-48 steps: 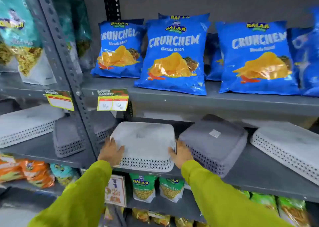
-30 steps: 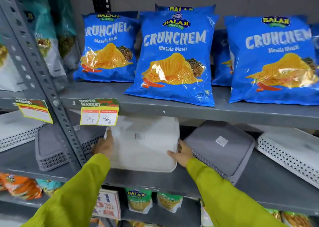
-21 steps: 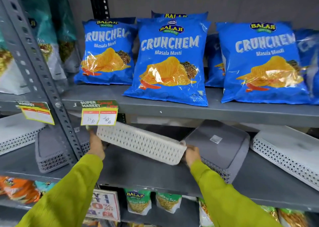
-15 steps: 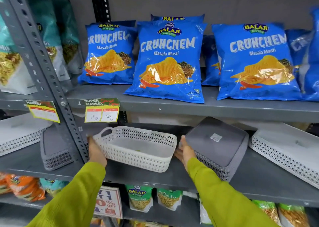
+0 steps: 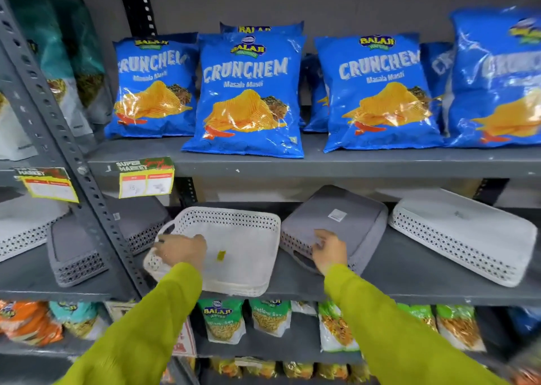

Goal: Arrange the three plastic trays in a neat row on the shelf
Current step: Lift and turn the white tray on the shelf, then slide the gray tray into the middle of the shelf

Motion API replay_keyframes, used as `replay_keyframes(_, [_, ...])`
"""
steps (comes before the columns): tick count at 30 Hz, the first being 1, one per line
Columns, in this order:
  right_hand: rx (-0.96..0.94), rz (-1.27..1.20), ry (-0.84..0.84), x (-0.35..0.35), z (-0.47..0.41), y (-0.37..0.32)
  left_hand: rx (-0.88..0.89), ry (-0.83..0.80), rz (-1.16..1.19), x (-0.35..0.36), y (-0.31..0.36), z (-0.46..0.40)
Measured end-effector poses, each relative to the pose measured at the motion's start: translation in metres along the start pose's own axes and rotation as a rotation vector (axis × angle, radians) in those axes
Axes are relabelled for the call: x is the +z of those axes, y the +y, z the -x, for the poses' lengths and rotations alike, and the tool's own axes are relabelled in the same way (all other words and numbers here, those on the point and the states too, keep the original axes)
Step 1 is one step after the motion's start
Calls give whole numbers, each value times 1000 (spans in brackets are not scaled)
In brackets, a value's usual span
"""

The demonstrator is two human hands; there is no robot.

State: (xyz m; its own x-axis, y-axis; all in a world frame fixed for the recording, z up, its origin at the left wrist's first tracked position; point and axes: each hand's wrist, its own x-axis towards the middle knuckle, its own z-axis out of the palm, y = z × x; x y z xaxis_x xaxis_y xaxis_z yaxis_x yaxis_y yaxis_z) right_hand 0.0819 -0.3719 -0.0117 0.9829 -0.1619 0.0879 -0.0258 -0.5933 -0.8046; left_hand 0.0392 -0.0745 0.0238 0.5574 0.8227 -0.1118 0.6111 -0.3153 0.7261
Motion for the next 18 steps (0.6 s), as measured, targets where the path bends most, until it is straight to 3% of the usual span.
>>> replay_keyframes(4, [155, 7, 175, -57, -2, 40, 449, -126, -15, 46, 34, 48])
replay_keyframes(7, [306, -16, 182, -87, -19, 60, 587, -276, -15, 82, 59, 93])
replay_keyframes(9, [446, -117, 139, -103, -37, 69, 528, -361, 45, 111, 73, 123])
replay_keyframes(13, [626, -316, 27, -118, -66, 75, 226, -494, 92, 167, 92, 169])
replay_keyframes(16, [656, -461, -92, -109, -78, 84, 47, -472, 155, 192, 105, 183])
replay_keyframes(18, [645, -437, -235, -103, -84, 95, 39, -418, 182, 208, 111, 183])
